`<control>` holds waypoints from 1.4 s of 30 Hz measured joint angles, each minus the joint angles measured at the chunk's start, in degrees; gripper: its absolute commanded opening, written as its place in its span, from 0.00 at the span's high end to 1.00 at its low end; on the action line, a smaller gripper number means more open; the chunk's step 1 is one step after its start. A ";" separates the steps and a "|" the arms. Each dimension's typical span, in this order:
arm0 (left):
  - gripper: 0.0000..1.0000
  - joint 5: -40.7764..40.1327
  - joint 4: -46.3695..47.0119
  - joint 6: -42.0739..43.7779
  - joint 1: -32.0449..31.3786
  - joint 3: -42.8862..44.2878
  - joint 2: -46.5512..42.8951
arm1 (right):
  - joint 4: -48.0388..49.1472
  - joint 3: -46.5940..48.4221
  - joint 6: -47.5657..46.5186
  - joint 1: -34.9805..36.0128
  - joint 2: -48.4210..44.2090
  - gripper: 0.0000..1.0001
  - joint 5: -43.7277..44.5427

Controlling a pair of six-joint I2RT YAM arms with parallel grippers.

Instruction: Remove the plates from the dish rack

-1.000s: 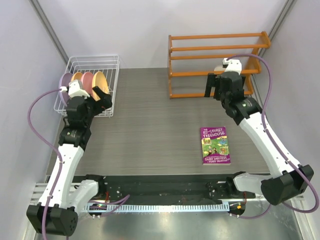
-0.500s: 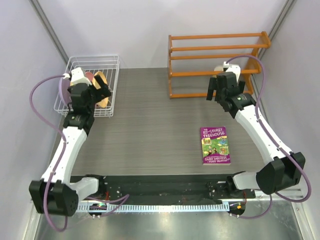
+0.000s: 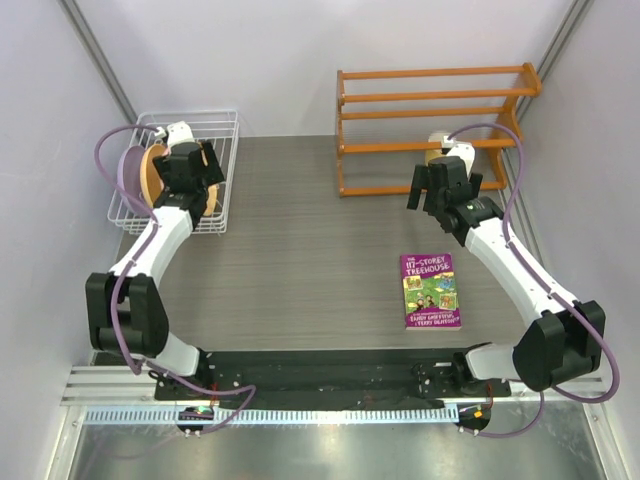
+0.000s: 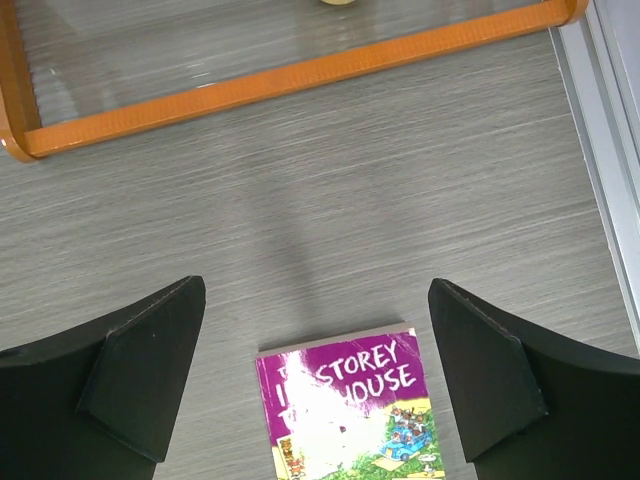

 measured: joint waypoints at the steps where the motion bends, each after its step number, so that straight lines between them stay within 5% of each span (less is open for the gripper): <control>1: 0.17 -0.66 0.33 0.35 -0.02 0.42 0.68 | 0.24 -0.04 0.00 -0.02 0.00 0.03 -0.07; 5: 0.37 -3.23 0.90 1.90 -0.20 0.74 1.84 | 1.01 -0.11 0.00 -0.13 0.35 0.08 -0.44; 10: 0.51 -5.64 1.92 3.87 -0.46 0.74 2.86 | 1.36 -0.22 0.02 -0.22 1.38 0.12 -1.27; 15: 0.54 -9.05 2.73 5.86 -1.25 0.76 5.57 | 1.53 -0.22 0.15 -0.28 1.51 0.12 -1.53; 19: 0.79 -11.21 2.84 6.80 -1.90 0.76 7.61 | 1.60 -0.37 0.20 -0.33 1.51 0.16 -1.60; 27: 0.99 -16.48 2.71 10.64 -3.43 0.76 7.91 | 1.95 -0.90 0.22 -0.48 1.51 0.19 -1.64; 42: 1.00 -34.84 10.97 29.92 -14.60 1.97 6.32 | 2.25 -1.55 0.74 -0.59 1.51 0.19 -2.71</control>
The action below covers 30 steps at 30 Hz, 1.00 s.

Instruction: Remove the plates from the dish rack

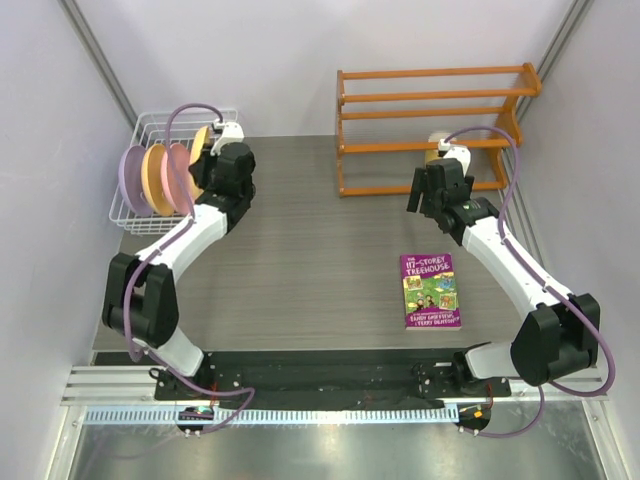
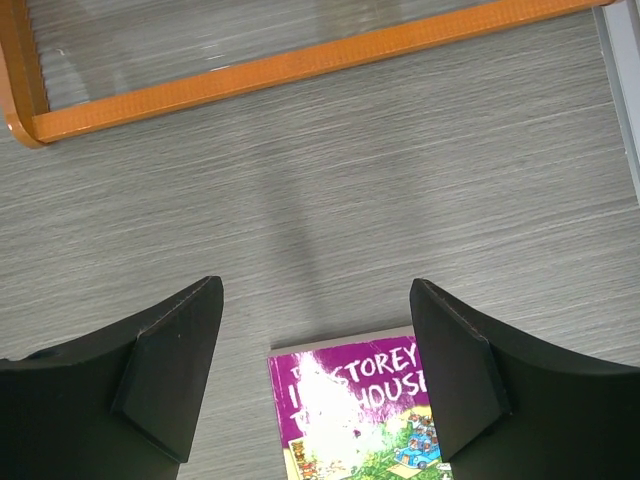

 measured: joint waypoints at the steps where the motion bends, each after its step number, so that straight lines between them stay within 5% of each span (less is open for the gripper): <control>1: 1.00 -1.05 0.68 1.68 -0.52 0.44 -0.42 | 0.04 -0.02 0.09 0.00 -0.02 0.19 -0.17; 9: 1.00 -0.07 -7.13 -3.26 -4.63 4.74 -8.81 | 2.34 -2.95 0.09 0.00 -4.46 0.18 -5.44; 18: 1.00 18.21 -22.34 -25.49 -5.64 4.22 -18.36 | 8.66 -5.99 3.13 0.00 -7.80 0.19 -20.55; 30: 1.00 44.30 -21.94 -46.53 -7.10 -11.87 -17.66 | 25.73 -15.41 14.36 2.86 -5.25 0.20 -37.42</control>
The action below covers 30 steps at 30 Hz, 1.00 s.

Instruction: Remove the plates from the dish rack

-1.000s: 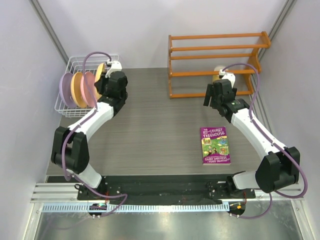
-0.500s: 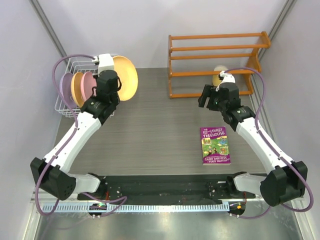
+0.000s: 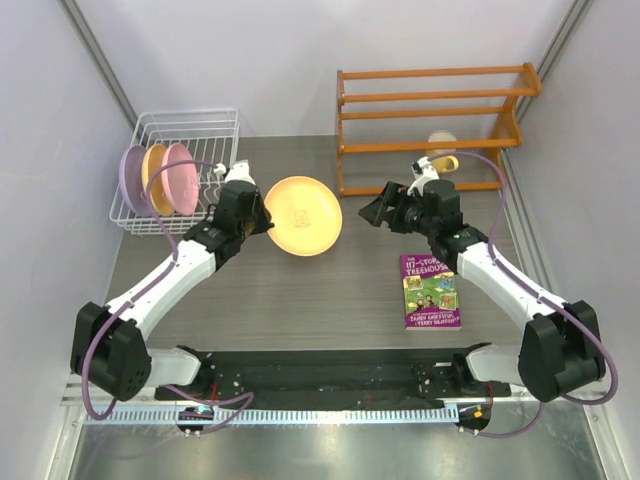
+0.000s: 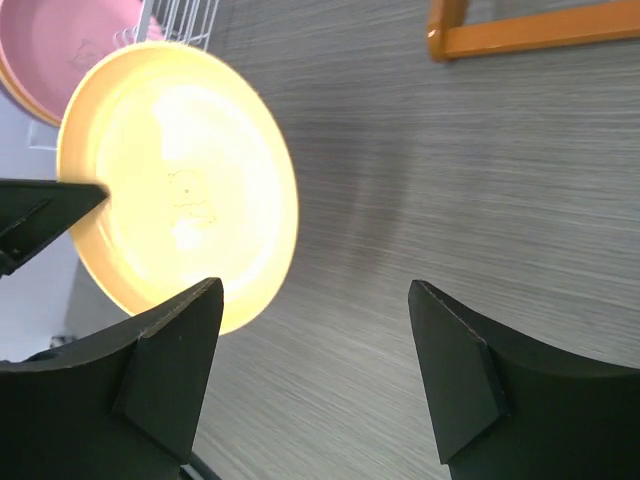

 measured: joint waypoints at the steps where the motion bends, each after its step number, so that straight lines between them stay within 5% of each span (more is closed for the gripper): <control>1: 1.00 1.14 0.68 -1.05 -0.24 -0.42 0.00 | 1.51 -0.44 0.63 0.31 0.63 0.20 -0.72; 7: 1.00 4.83 5.16 -4.61 -1.55 -0.96 0.00 | 7.48 -2.82 4.00 1.75 4.74 0.22 -3.89; 10: 1.00 5.86 7.15 -5.86 -2.03 -1.75 0.00 | 10.03 -3.21 5.20 2.23 6.91 0.33 -5.07; 15: 1.00 6.78 9.05 -7.32 -2.73 -3.41 0.09 | 13.88 -3.58 6.80 2.73 9.92 0.94 -7.43; 16: 0.99 6.84 9.38 -7.48 -2.86 -3.72 0.13 | 14.25 -3.61 7.19 2.73 10.45 0.97 -7.82; 17: 0.93 6.67 9.38 -7.50 -2.99 -3.89 0.22 | 14.43 -3.61 7.74 2.73 11.06 0.99 -7.80; 19: 0.60 7.13 9.86 -7.58 -3.08 -4.26 0.22 | 14.56 -3.69 8.44 2.45 12.07 0.99 -6.84; 23: 0.31 5.77 10.64 -7.19 -3.63 -4.70 0.11 | 12.39 -3.89 7.52 2.54 11.72 0.99 -5.40; 24: 0.16 4.52 10.58 -7.23 -3.63 -4.79 -0.04 | 11.28 -3.89 7.04 2.56 11.17 0.99 -4.46; 30: 0.01 -4.50 7.48 -3.91 -3.63 -4.92 -3.10 | 3.39 -3.56 2.95 2.75 7.98 0.99 -0.59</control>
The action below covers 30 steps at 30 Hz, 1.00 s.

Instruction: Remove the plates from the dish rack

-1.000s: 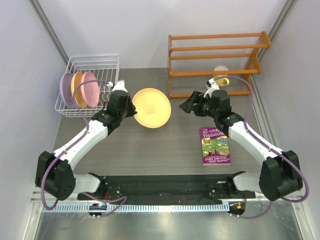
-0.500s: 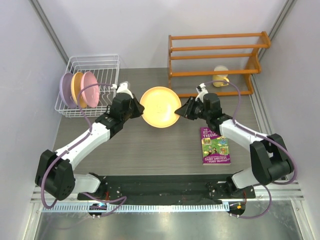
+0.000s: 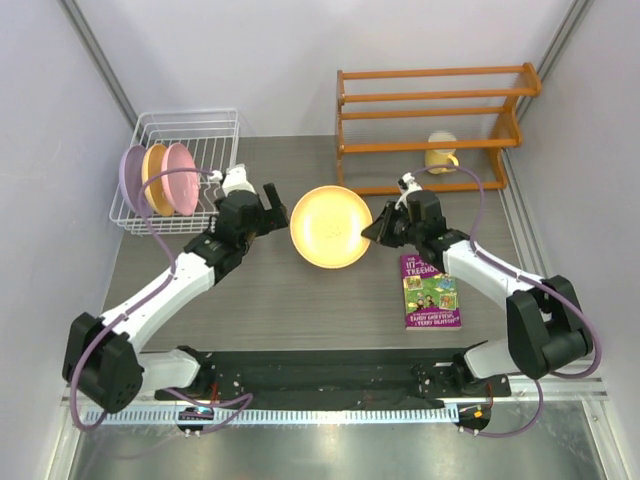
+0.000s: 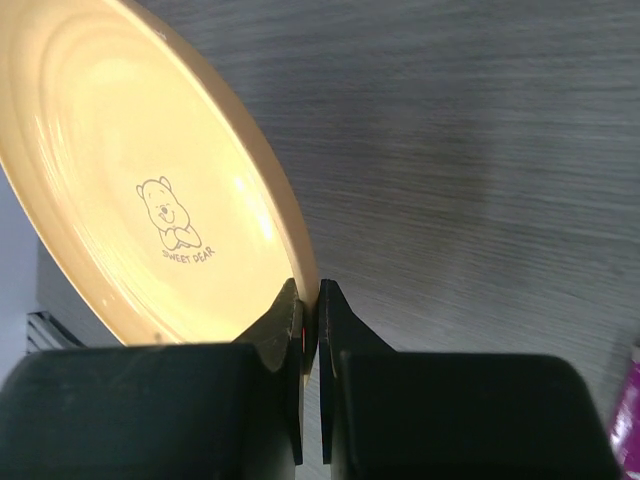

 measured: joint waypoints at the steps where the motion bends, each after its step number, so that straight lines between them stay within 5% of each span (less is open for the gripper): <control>1: 0.01 -2.60 -0.66 1.09 0.00 -0.15 -1.18 | -1.46 0.13 -0.70 0.00 -0.11 0.99 0.37; 14: 0.01 -25.07 -0.94 17.62 1.44 0.76 -4.00 | -12.39 0.63 -4.57 0.00 5.99 0.98 5.92; 17: 0.01 -25.64 -0.09 19.43 4.92 1.79 -1.60 | -12.85 1.68 -4.74 0.00 8.15 0.87 6.88; 22: 0.01 -24.72 1.29 20.68 12.11 2.01 1.20 | -13.46 4.33 -5.29 0.00 11.47 0.47 9.09; 25: 0.00 -24.11 2.38 21.75 15.06 2.34 2.97 | -14.32 5.40 -6.14 0.00 11.87 0.38 12.55; 30: 0.01 -25.57 6.58 25.88 16.72 4.17 7.82 | -15.74 5.55 -7.93 0.00 8.90 0.37 18.82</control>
